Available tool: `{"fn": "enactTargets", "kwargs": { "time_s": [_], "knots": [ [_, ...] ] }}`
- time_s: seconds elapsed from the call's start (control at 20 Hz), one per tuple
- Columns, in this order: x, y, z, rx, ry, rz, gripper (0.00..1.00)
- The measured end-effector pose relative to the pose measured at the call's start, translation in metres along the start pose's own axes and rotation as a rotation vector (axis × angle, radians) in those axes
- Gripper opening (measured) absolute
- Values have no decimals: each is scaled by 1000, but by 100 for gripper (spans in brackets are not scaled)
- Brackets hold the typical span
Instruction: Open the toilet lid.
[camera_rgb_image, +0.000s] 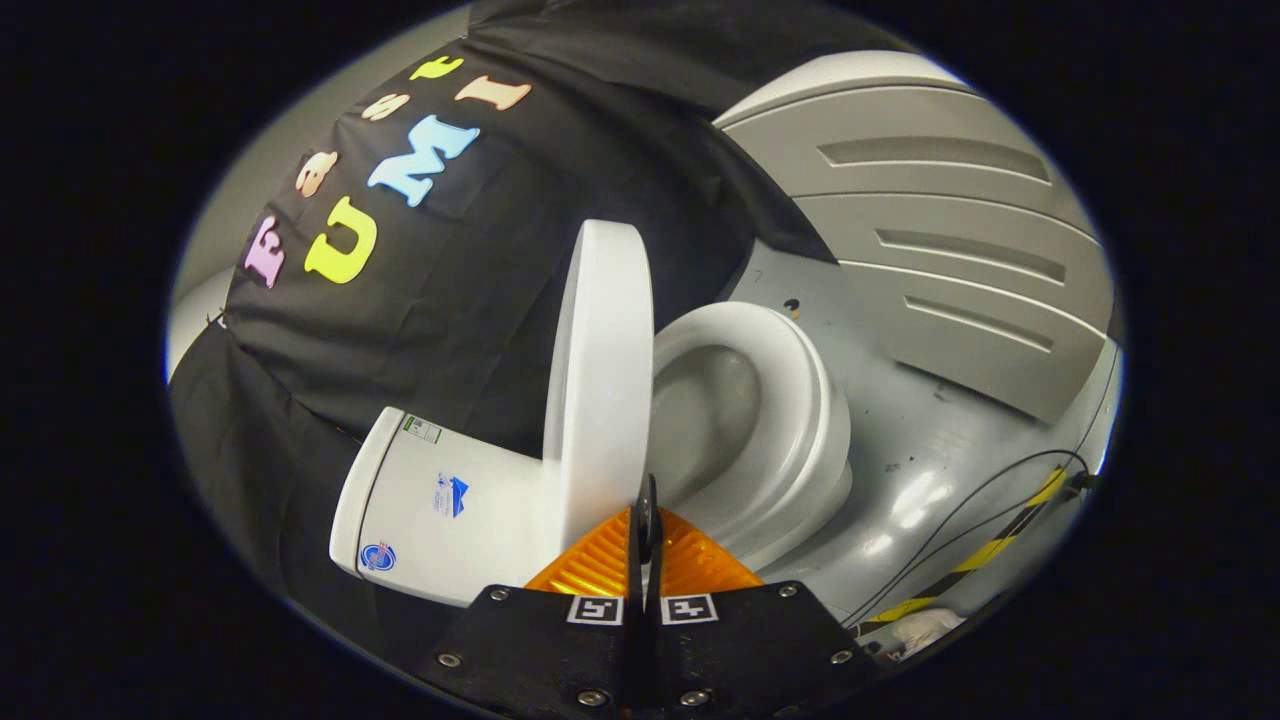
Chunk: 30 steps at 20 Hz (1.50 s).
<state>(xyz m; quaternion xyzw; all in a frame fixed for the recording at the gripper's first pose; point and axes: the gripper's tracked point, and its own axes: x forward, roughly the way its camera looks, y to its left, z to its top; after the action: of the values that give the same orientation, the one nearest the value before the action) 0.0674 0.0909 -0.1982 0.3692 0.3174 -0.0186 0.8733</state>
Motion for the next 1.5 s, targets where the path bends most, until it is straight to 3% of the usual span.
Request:
{"fn": "enactTargets", "kwargs": {
  "time_s": [0.25, 0.6, 1.5],
  "knots": [
    [-12, 33, 4, -150, -74, -5, 0],
    [-16, 48, 5, -226, -111, -27, 0],
    [-35, 132, -2, -623, -243, -12, 0]
  ]
}}
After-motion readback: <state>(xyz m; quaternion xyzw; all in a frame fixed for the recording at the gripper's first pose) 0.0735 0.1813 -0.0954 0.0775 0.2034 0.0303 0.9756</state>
